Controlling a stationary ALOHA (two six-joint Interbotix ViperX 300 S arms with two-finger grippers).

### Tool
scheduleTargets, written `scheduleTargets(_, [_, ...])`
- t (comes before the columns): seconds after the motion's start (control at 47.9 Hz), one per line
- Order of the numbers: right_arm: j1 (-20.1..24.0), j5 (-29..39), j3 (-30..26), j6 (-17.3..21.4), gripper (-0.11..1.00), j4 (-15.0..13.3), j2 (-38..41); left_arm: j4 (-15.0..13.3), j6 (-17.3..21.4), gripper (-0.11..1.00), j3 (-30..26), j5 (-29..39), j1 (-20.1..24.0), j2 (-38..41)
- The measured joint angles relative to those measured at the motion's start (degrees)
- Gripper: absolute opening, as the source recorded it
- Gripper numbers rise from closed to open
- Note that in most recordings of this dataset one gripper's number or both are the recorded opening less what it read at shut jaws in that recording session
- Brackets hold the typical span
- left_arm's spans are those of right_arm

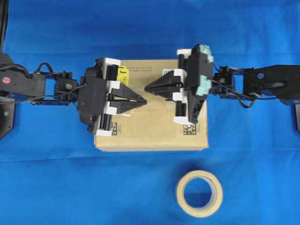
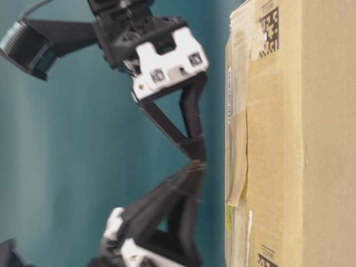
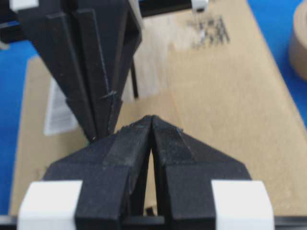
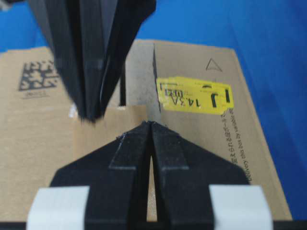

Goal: Apply tape along the seams of the closed cardboard box to seal it securely.
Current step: 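Slide both grippers along the tape to smooth it flat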

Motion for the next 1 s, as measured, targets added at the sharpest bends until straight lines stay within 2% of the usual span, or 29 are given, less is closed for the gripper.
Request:
scheduleTargets(0.459, [0.44, 0.79, -0.18, 0.79, 0.0, 0.0, 3.96, -1.76, -0.09, 0.0, 2.72, -2.99, 1.32, 5.45])
scheduleTargets(0.793, [0.7, 2.02, 2.2, 0.88, 0.0, 0.53, 3.78, -4.92, -0.09, 0.0, 5.62, -3.52, 1.32, 4.75])
scheduleTargets(1.002, [0.79, 2.11, 5.89, 0.97, 0.0, 0.79, 1.05, -6.59, -0.09, 0.0, 8.09, -3.78, 1.32, 2.72])
